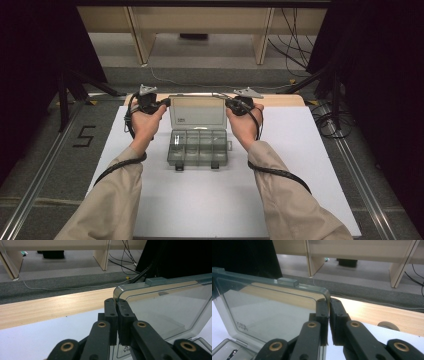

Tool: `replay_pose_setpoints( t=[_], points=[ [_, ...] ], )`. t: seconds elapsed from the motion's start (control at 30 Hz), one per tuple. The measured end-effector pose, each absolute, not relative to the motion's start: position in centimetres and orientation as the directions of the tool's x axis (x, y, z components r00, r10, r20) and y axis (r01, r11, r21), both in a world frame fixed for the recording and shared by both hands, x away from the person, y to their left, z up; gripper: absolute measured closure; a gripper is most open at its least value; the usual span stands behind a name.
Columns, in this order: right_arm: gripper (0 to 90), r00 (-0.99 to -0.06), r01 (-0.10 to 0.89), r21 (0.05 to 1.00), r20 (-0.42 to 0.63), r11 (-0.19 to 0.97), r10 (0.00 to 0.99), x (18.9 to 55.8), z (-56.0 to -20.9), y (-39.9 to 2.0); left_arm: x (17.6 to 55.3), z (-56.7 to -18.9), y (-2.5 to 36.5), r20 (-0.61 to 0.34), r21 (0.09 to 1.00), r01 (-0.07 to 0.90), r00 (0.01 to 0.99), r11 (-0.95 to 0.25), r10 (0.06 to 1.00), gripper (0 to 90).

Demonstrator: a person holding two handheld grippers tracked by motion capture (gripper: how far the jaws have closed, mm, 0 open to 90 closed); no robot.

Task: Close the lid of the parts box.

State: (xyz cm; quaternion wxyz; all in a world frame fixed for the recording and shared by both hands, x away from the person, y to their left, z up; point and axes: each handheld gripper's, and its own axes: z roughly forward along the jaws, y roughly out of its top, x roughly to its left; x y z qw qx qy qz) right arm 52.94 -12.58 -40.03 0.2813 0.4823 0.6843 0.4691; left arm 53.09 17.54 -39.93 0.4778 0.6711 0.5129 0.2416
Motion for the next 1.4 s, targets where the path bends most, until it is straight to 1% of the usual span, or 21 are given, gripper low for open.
replay_pose_setpoints(
  t=[0.3,1.4],
  points=[
    [86.6,-0.387,0.388,0.915,0.054,0.109,0.921,52.1,-39.9,-12.7,52.3,-40.0,17.4,-0.15,0.901,0.433,0.359,-0.022,0.921,87.6],
    [86.2,-0.42,0.347,0.927,0.017,0.143,0.907,49.2,-40.1,-13.0,50.0,-40.1,17.5,-0.09,0.919,0.388,0.393,-0.076,0.915,87.8]
  ],
)
